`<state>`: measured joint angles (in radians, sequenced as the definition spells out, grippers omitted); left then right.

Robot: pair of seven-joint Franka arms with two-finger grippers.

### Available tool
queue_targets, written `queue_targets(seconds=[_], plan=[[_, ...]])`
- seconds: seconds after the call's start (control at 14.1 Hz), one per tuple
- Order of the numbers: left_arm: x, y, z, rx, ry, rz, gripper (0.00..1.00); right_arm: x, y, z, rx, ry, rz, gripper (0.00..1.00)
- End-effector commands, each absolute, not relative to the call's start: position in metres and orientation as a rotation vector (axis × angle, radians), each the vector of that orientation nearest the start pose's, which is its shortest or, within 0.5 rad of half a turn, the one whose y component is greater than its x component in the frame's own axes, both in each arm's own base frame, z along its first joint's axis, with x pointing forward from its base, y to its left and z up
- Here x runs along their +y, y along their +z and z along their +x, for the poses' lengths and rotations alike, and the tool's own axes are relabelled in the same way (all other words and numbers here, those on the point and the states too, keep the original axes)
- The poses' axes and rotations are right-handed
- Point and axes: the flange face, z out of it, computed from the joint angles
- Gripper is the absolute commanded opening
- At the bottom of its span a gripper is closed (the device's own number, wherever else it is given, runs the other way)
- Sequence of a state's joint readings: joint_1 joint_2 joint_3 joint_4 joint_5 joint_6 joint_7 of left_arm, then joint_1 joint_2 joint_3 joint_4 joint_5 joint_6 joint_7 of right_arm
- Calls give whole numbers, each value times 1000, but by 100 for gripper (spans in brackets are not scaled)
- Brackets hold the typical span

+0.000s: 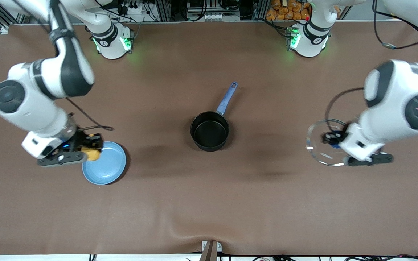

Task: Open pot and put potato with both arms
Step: 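Lift the lid with the left gripper while the right gripper lifts the potato, then set the lid down with the left gripper while the right gripper lowers the potato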

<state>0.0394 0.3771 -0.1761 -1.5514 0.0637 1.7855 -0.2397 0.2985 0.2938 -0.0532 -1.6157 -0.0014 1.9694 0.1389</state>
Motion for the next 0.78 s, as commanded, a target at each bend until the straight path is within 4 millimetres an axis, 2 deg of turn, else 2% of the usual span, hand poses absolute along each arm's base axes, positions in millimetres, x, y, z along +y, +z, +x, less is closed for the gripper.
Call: queue_targets(seconds=[0.0,0.14,0.28,0.43,0.5,0.71], plan=[[-37,363,635,-112,151,-3143,0,238,468,616,-8,-106,-3156,0],[-36,327,627,-102,104,-3146,0,294,460,600,119,-114,-3144,0],[-22,293,621,-131,107,-3153,0,346,443,581,170,-100,-3146,0],[-23,261,617,-131,155,-3157,0,381,431,568,203,-100,-3135,0],[-25,254,615,-128,165,-3157,0,405,425,557,204,-119,-3120,0],[-24,237,607,-131,149,-3163,0,454,396,534,193,-157,-3100,0]])
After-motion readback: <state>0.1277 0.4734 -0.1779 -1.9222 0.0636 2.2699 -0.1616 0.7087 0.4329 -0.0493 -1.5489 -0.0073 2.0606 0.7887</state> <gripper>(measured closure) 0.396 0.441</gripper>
